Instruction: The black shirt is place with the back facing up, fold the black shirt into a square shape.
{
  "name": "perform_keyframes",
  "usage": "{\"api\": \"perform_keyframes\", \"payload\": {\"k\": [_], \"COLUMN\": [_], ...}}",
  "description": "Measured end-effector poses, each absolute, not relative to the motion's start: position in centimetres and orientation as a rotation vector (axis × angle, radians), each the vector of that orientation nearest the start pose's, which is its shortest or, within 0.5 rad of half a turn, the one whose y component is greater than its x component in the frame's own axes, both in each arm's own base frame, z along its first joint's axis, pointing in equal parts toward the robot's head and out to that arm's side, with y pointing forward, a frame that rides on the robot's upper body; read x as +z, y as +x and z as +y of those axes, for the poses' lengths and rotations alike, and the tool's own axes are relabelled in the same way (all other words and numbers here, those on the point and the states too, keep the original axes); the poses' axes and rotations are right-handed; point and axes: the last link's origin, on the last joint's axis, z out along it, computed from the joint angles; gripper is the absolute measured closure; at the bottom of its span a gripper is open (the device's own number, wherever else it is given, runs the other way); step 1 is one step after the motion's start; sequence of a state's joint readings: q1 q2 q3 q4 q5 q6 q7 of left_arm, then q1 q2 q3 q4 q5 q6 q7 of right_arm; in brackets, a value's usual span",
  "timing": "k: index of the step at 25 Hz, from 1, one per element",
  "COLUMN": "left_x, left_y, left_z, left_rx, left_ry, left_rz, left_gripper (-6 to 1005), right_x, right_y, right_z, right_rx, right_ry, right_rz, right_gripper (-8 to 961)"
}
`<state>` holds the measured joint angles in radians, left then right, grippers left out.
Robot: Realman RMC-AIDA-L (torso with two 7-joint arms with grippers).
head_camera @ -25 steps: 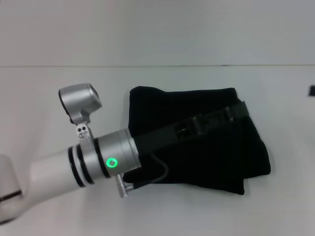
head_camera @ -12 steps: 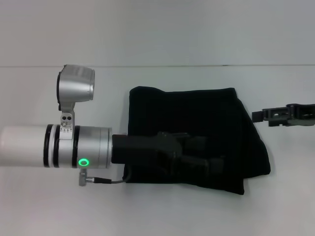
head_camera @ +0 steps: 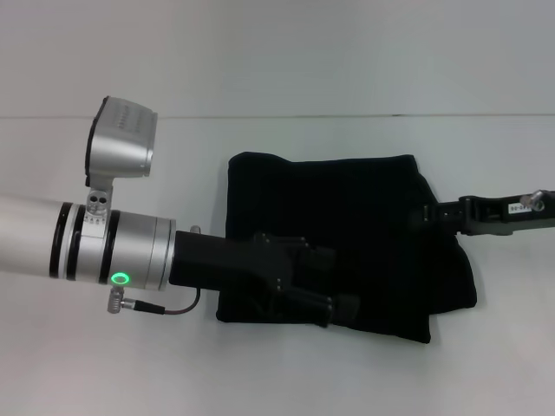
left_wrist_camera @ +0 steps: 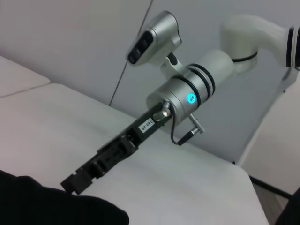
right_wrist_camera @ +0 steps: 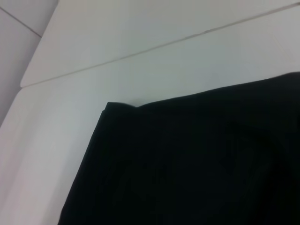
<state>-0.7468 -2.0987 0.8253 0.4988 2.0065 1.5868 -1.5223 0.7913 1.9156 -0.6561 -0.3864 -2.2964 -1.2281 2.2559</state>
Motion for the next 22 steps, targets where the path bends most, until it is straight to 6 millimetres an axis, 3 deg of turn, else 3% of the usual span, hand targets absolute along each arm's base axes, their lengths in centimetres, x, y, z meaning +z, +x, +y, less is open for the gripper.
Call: {"api": "perform_keyframes", "payload": {"k": [15,22], "left_x": [-5.1,-4.8], "left_y": [-19.3,-19.6], "left_z": [34.1,34.2], "left_rx": [-0.704,-0.697], "left_ry": [-3.047,-3.038], "left_rz": [-0.678,-0.687], "left_gripper": [50,50], "right_x": [-2.0,-3.2], "right_y": [26.3,25.9], "right_z": [41.7,41.7], "right_rx": [0.317,0.323], "right_ry": [-2.227,-2.218], "right_rz": [1.642,1.645], "right_gripper": [163,293]}}
